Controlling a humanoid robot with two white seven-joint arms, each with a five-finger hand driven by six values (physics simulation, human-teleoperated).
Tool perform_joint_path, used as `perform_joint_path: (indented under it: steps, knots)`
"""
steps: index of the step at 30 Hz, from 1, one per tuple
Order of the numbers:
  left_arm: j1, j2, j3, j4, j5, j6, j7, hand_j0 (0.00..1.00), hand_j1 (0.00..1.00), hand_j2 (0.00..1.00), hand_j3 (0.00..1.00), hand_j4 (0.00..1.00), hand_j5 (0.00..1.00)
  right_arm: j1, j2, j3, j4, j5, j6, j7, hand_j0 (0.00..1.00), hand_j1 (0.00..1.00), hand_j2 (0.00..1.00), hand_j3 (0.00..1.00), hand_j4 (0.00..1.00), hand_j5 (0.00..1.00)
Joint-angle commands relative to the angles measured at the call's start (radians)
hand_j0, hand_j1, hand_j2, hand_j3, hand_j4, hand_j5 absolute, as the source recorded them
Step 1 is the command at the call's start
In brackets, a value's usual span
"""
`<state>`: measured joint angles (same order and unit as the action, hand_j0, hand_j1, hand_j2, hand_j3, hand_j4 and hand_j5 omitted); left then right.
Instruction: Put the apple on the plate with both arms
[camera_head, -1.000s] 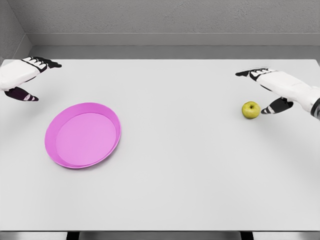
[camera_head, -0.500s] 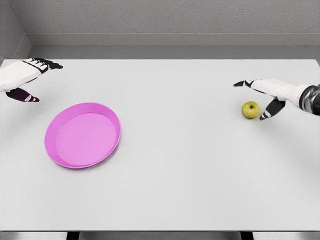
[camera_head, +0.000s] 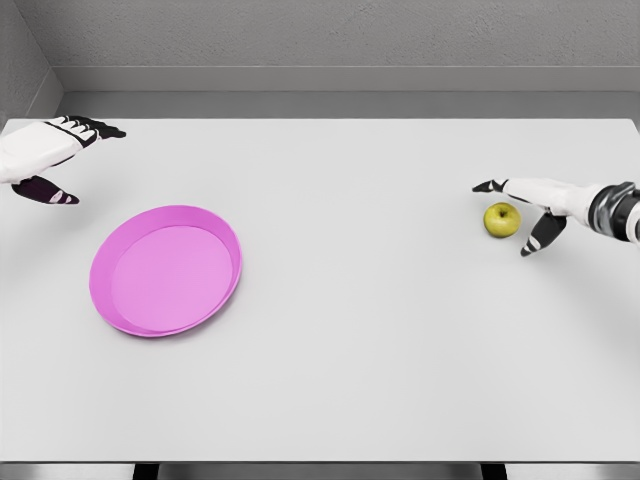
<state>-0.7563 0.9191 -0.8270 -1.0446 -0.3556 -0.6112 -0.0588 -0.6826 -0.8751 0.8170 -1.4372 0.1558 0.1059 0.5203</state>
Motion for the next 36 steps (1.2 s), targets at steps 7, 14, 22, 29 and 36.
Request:
perform_joint_path:
  steps: [7,14,22,29,36]
  knots:
    - [0.000,0.001,0.003,-0.002,0.007,0.000,0.001,1.00,1.00,1.00,1.00,1.00,1.00,-0.006,0.002,0.030,0.004,-0.001,0.000,0.000,0.86,0.86,0.86,0.86,0.86,0.86]
    - [0.000,0.003,0.003,-0.003,0.007,0.000,0.001,1.00,1.00,1.00,1.00,1.00,1.00,-0.003,0.002,0.031,0.006,0.001,0.000,0.001,0.59,0.59,0.59,0.59,0.59,0.59]
    - [0.002,0.003,0.005,-0.003,0.007,0.000,0.001,1.00,1.00,1.00,1.00,1.00,1.00,-0.003,0.002,0.033,0.004,0.001,-0.002,0.001,0.46,0.46,0.46,0.46,0.46,0.46]
    - [0.002,0.003,0.006,-0.003,0.007,0.000,0.001,1.00,1.00,1.00,1.00,1.00,1.00,-0.017,0.002,0.031,-0.005,0.004,-0.003,0.001,0.45,0.45,0.45,0.45,0.45,0.45]
    - [0.002,0.003,0.006,-0.003,0.007,0.000,0.001,1.00,1.00,1.00,1.00,1.00,1.00,-0.032,0.002,0.030,-0.017,0.004,-0.008,0.001,0.43,0.43,0.43,0.43,0.43,0.43]
